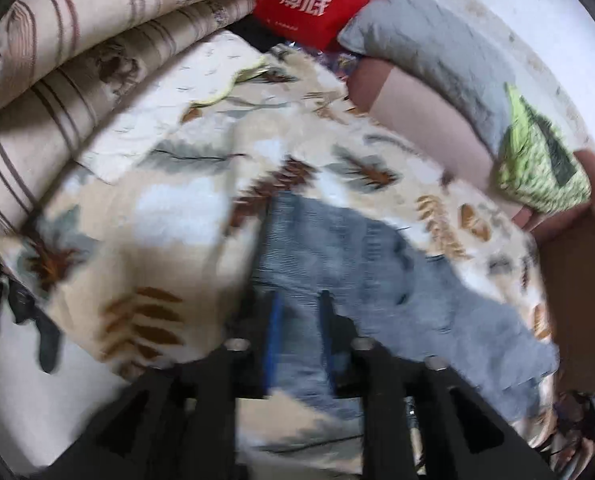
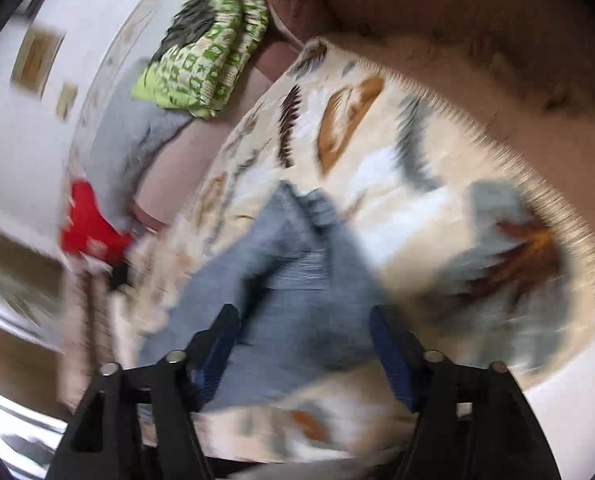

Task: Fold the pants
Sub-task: 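Fold one jeans half over the other with both tools and release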

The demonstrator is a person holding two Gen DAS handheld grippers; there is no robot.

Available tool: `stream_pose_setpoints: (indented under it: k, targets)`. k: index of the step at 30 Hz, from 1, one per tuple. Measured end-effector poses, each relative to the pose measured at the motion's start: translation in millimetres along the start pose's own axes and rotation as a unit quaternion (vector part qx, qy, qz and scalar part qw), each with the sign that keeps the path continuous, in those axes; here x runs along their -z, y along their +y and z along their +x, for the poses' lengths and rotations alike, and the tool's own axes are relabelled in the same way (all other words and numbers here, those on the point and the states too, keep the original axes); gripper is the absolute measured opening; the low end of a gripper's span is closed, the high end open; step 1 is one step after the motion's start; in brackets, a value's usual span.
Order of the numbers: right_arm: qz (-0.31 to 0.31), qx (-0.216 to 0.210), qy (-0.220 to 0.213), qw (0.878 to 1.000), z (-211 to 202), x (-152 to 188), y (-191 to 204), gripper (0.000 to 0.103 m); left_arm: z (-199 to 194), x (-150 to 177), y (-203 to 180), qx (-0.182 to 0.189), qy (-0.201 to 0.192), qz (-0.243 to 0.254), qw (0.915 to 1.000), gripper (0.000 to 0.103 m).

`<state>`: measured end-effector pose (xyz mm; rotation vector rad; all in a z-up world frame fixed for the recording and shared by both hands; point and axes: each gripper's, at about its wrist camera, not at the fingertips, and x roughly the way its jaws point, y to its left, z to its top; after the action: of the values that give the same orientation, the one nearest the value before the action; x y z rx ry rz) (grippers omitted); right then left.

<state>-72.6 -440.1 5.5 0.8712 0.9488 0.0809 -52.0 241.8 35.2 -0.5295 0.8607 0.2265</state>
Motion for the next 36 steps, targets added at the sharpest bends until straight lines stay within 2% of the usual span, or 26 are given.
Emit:
stream_pose_setpoints:
  k: [1,3,5,7,9,12,13,14,16,17,19,22,24,25,26,27,28,29,30,31,32,36]
  targets:
    - [0.024,-0.006,0.006,1.0,11,-3,1,0.073,5,5,-7,0.011,0.001,-0.012,0.9999,0.04]
    - [0.072,-0.02,0.007,0.997,32,-13,-1,0.073,21,16,-21,0.019,0.018,-0.016,0.9995,0.041]
    - [0.132,-0.055,0.004,0.99,47,-21,-4,0.073,36,27,-31,0.011,0.04,-0.013,0.9991,0.041]
    - [0.15,-0.073,0.002,0.986,54,-27,1,0.073,46,32,-31,-0.007,0.045,-0.018,0.9988,0.041]
    - [0.154,-0.041,0.002,0.987,63,-35,10,0.073,55,36,-26,-0.019,0.05,-0.034,0.998,0.041]
    - [0.184,-0.005,0.016,0.983,83,-47,9,0.071,68,36,-21,-0.031,0.061,-0.042,0.9968,0.041]
    - [0.189,0.006,0.019,0.982,89,-49,7,0.051,71,35,-20,-0.039,0.06,-0.042,0.9966,0.041]
    - [0.185,0.017,0.025,0.982,96,-53,9,0.018,71,35,-19,-0.042,0.06,-0.044,0.9963,0.041]
    - [0.156,0.036,0.017,0.987,97,-58,20,0.008,74,33,-13,-0.037,0.066,-0.058,0.9955,0.041]
    - [0.123,0.043,0.003,0.991,90,-61,35,0.008,75,32,-12,-0.034,0.067,-0.059,0.9954,0.041]
    - [0.072,0.046,-0.027,0.996,67,-62,61,0.007,76,29,-9,-0.03,0.07,-0.062,0.9952,0.041]
    - [-0.004,0.055,-0.08,0.995,17,-44,96,0.007,76,26,-3,-0.021,0.07,-0.068,0.995,0.041]
    - [-0.023,0.07,-0.094,0.993,-4,-23,90,0.008,78,25,1,-0.013,0.071,-0.072,0.9948,0.041]
    - [-0.03,0.101,-0.092,0.99,-2,-13,76,0.013,78,25,2,-0.01,0.074,-0.067,0.9949,0.041]
    - [-0.031,0.134,-0.06,0.989,14,-5,51,0.018,77,24,1,-0.009,0.076,-0.061,0.9951,0.041]
    - [-0.013,0.149,-0.033,0.988,25,-1,29,0.02,76,24,1,-0.009,0.081,-0.056,0.9951,0.041]
    - [0.043,0.163,0.001,0.986,37,8,-7,0.022,74,23,0,-0.011,0.086,-0.051,0.9949,0.041]
    - [0.079,0.116,-0.005,0.99,32,16,-27,0.024,67,22,1,-0.016,0.087,-0.048,0.9949,0.041]
    - [0.08,0.111,-0.017,0.99,24,18,-29,0.031,60,20,2,-0.022,0.081,-0.047,0.9954,0.041]
    - [0.073,0.135,-0.027,0.988,15,19,-25,0.054,54,18,3,-0.032,0.073,-0.043,0.9959,0.041]
    - [0.065,0.141,-0.046,0.987,5,18,-20,0.065,46,16,2,-0.041,0.065,-0.038,0.9963,0.042]
    - [0.006,0.111,-0.085,0.99,-18,9,23,0.065,26,21,-7,-0.045,0.049,-0.02,0.9976,0.054]
